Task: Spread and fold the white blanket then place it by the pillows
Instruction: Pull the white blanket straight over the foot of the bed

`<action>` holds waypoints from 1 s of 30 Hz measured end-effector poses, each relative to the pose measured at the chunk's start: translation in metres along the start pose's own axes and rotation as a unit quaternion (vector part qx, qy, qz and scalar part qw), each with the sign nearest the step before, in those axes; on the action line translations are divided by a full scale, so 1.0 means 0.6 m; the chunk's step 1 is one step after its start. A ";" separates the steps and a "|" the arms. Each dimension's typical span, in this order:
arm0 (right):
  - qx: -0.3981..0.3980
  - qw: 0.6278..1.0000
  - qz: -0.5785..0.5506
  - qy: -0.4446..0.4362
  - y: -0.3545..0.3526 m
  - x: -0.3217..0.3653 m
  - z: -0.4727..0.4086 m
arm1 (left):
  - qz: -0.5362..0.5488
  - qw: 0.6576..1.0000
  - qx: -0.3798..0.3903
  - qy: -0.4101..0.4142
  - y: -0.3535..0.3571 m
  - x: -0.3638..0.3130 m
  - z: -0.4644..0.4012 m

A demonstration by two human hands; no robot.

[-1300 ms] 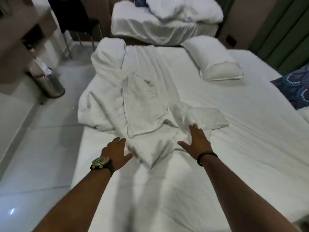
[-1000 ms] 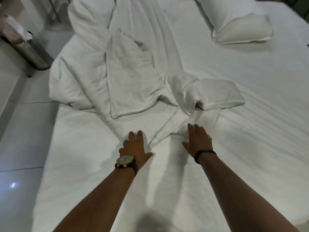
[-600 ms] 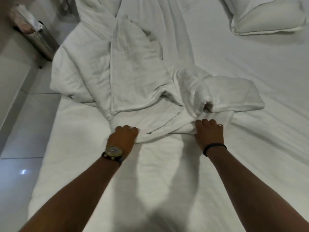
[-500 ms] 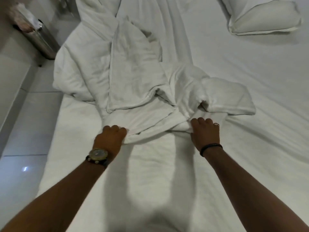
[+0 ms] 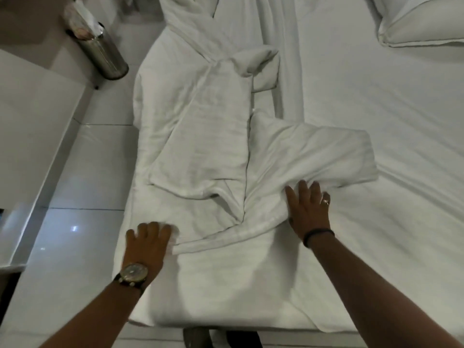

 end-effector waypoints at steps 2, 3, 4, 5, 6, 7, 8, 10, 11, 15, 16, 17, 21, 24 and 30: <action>0.019 0.999 0.013 -0.027 0.005 0.010 -0.029 | -0.007 0.999 -0.009 0.032 0.011 -0.033 -0.016; 0.039 0.999 0.013 -0.033 0.002 0.013 -0.040 | -0.017 0.999 -0.013 0.043 0.015 -0.045 -0.026; 0.053 0.998 0.007 -0.042 -0.004 0.012 -0.049 | -0.024 0.999 -0.003 0.041 0.012 -0.053 -0.038; 0.057 0.997 -0.006 -0.056 -0.011 0.013 -0.047 | -0.023 0.999 0.004 0.030 0.009 -0.057 -0.046; 0.060 0.995 -0.026 -0.071 -0.020 0.016 -0.037 | -0.005 0.999 0.033 0.010 0.004 -0.055 -0.047; 0.063 0.993 -0.047 -0.087 -0.036 0.018 -0.019 | 0.014 0.998 0.064 -0.005 -0.004 -0.049 -0.044; 0.074 0.990 -0.063 -0.100 -0.052 0.021 0.008 | 0.036 0.996 0.080 -0.010 -0.013 -0.041 -0.039; 0.140 0.983 -0.058 -0.105 -0.072 0.032 0.087 | 0.062 0.996 0.065 -0.009 -0.031 -0.024 -0.011; 0.189 0.975 -0.054 -0.101 -0.080 0.042 0.136 | 0.077 0.995 0.067 -0.010 -0.041 -0.014 0.014; 0.359 0.924 -0.113 -0.071 -0.094 0.131 0.346 | 0.097 0.990 0.104 0.021 -0.014 0.029 0.199; 0.388 0.911 -0.114 -0.074 -0.099 0.160 0.391 | 0.098 0.986 0.130 0.026 0.001 0.037 0.257; 0.403 0.906 -0.107 -0.075 -0.109 0.184 0.432 | 0.092 0.985 0.145 0.035 0.014 0.043 0.310; 0.282 0.957 -0.019 -0.068 -0.123 0.165 0.506 | 0.065 0.980 0.184 0.039 0.051 0.052 0.431; 0.229 0.970 0.058 0.050 -0.104 0.070 0.514 | 0.043 0.979 0.199 0.030 0.048 0.040 0.421; 0.235 0.962 -0.033 0.135 -0.065 -0.001 0.520 | 0.059 0.984 0.169 -0.022 0.034 -0.002 0.441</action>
Point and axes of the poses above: each hand's wrist, its own z-axis away from the middle knuckle, its own y-axis out of the palm, x = y × z, the point moved 1 cm from there along -z, towards the middle knuckle, and after that the axes turned 8 degrees about -x, right-handed, at the moved point
